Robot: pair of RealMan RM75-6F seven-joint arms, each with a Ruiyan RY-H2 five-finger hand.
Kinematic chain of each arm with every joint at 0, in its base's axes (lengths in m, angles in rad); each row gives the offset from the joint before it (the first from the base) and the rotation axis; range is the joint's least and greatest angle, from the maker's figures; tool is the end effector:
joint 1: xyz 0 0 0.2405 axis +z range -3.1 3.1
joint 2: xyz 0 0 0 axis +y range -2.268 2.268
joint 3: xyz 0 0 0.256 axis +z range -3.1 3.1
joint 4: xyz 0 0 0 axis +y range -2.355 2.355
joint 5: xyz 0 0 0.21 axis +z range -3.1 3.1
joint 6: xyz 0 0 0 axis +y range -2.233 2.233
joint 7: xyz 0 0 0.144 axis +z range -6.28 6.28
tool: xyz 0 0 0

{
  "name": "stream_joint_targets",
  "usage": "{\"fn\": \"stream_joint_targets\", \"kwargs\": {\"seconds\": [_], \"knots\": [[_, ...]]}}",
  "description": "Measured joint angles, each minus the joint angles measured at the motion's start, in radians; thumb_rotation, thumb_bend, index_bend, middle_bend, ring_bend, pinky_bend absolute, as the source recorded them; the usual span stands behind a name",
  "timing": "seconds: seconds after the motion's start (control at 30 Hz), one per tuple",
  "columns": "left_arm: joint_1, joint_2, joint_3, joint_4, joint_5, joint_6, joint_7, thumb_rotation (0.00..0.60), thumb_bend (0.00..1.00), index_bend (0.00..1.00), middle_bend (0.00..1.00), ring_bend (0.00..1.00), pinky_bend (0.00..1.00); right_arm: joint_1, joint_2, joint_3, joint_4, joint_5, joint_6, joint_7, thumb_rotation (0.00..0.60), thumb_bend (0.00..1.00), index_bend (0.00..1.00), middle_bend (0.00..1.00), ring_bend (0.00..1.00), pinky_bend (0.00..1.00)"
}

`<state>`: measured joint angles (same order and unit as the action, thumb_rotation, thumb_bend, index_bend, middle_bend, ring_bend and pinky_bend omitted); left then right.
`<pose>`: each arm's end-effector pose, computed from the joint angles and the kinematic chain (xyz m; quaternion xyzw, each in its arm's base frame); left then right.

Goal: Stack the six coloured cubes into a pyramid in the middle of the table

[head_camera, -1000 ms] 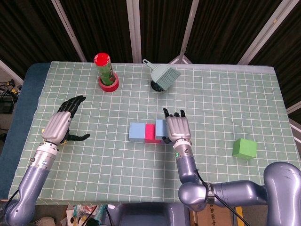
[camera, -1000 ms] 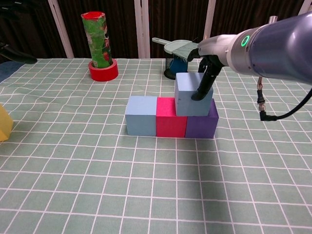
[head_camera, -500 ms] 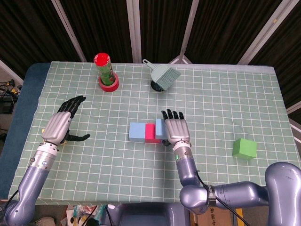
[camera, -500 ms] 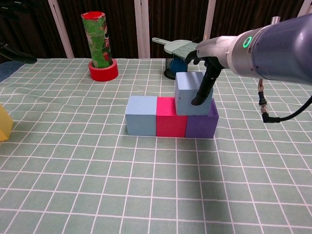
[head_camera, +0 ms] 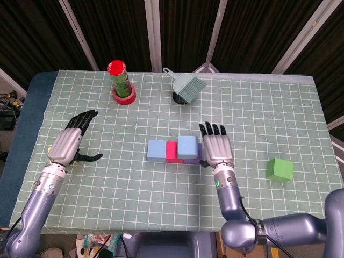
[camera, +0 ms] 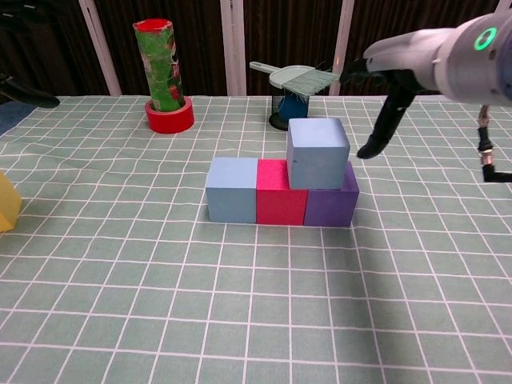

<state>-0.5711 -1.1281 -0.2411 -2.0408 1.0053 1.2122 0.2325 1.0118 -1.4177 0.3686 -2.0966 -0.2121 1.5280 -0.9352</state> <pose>-0.1429 0.2984 0.1192 -0.6063 -0.4715 -0.4631 0.4423 -0.0570 -0.3194 0.0549 0.6546 -0.4629 0.2713 0.5325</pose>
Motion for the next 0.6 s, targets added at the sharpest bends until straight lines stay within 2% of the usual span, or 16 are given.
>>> {"fn": "stream_joint_targets", "kwargs": {"seconds": [0.4, 0.6], "knots": [[-0.003, -0.029, 0.017, 0.006, 0.002, 0.015, 0.046, 0.600, 0.08, 0.00, 0.03, 0.00, 0.00, -0.195, 0.224, -0.126, -0.080, -0.203, 0.026, 0.139, 0.600, 0.21, 0.00, 0.00, 0.00, 0.00], [-0.007, -0.050, 0.030, 0.018, 0.003, 0.012, 0.069, 0.600, 0.08, 0.00, 0.02, 0.00, 0.00, -0.315, 0.305, -0.217, -0.068, -0.371, 0.019, 0.258, 0.600, 0.21, 0.00, 0.00, 0.00, 0.00]]}}
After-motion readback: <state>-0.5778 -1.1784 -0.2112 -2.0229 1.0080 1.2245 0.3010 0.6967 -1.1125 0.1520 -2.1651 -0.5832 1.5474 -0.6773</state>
